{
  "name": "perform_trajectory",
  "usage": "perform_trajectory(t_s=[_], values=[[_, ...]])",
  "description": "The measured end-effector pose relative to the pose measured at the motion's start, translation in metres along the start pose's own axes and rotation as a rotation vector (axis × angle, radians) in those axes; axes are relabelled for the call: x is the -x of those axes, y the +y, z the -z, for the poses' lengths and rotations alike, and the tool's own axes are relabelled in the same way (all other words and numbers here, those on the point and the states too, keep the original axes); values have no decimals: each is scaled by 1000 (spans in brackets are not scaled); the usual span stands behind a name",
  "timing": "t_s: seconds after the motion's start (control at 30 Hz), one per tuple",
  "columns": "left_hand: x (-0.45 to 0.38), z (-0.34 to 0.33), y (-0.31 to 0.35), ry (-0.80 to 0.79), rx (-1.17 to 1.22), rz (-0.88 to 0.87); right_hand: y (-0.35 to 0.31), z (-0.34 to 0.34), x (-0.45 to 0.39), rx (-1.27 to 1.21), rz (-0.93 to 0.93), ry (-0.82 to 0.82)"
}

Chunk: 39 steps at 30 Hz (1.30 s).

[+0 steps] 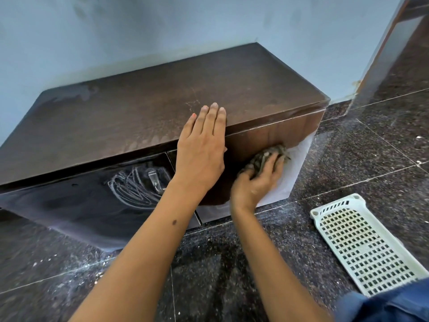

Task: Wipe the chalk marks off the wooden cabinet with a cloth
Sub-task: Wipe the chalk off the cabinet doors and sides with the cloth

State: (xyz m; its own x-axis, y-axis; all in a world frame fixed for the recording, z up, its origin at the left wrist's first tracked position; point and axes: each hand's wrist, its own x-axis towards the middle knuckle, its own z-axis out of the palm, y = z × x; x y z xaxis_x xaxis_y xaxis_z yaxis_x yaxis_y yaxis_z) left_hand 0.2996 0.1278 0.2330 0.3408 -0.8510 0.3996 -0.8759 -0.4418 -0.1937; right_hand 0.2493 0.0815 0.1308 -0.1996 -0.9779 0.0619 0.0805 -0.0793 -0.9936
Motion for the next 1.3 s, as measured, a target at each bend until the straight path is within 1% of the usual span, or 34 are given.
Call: perform_trajectory(t_s=[0.03, 0.07, 0.13, 0.2, 0.3, 0.33, 0.37, 0.47, 0.5, 0.57, 0.63, 0.77, 0.8, 0.83, 0.87, 0.93, 0.97, 1.0, 1.07, 1.1, 1.13, 1.17, 1.2, 1.23, 1.27, 1.3], values=[[0, 0, 0, 2, 3, 1, -7, -1, 8, 29, 92, -5], [0, 0, 0, 1, 5, 1, -11, -2, 13, 49, 147, -2], [0, 0, 0, -10, 9, 1, -6, -3, 12, 24, 169, -8], [0, 1, 0, -20, 11, 0, 8, -2, 3, -39, 86, -5], [1, 0, 0, -13, 8, -7, 17, 5, -16, -107, -204, 24], [1, 0, -1, -9, 8, -6, 16, 6, -19, -82, -229, 20], [1, 0, 0, -8, 12, -3, 12, 7, -19, -35, -183, 14], [0, -1, 0, 5, 28, 8, -5, 2, -4, 51, 161, -13], [0, -1, 0, 12, 34, 12, -7, 0, 1, 66, 217, -16], [0, -1, 1, 12, 43, 14, -4, -2, 2, 58, 243, -19], [0, -1, 0, 8, 43, 10, 7, 1, -5, 4, 188, -20], [0, -2, -1, 11, 42, 3, 31, 10, -34, -42, -189, 42], [0, -2, -1, 10, 44, 4, 31, 11, -37, -19, -230, 38], [0, -2, -1, 6, 44, 3, 29, 12, -37, 5, -217, 30], [0, -2, -1, 3, 42, 2, 24, 11, -33, 18, -153, 18], [0, -3, -1, 5, 39, 7, 13, 7, -14, 39, 71, -12], [0, -2, -1, 5, 39, 10, 13, 5, -3, 56, 151, -26], [0, -2, -1, 1, 42, 10, 16, 6, 6, 67, 178, -43], [1, -1, 0, -9, 44, 6, 36, 10, 7, 84, 118, -79], [1, -1, -1, -7, 45, 6, 47, 14, 1, 73, 5, -96], [1, -1, -1, -5, 46, 6, 55, 18, -8, 45, -160, -97], [0, 0, -1, -5, 46, 5, 59, 21, -18, 0, -323, -83], [0, 0, -1, -7, 46, 3, 59, 23, -26, -39, -435, -59], [1, -1, -1, -7, 45, 3, 53, 23, -32, -54, -458, -39], [1, -1, -1, -5, 46, 4, 44, 22, -36, -50, -406, -25], [1, -1, -1, -3, 48, 5, 31, 20, -37, -43, -302, -19]])
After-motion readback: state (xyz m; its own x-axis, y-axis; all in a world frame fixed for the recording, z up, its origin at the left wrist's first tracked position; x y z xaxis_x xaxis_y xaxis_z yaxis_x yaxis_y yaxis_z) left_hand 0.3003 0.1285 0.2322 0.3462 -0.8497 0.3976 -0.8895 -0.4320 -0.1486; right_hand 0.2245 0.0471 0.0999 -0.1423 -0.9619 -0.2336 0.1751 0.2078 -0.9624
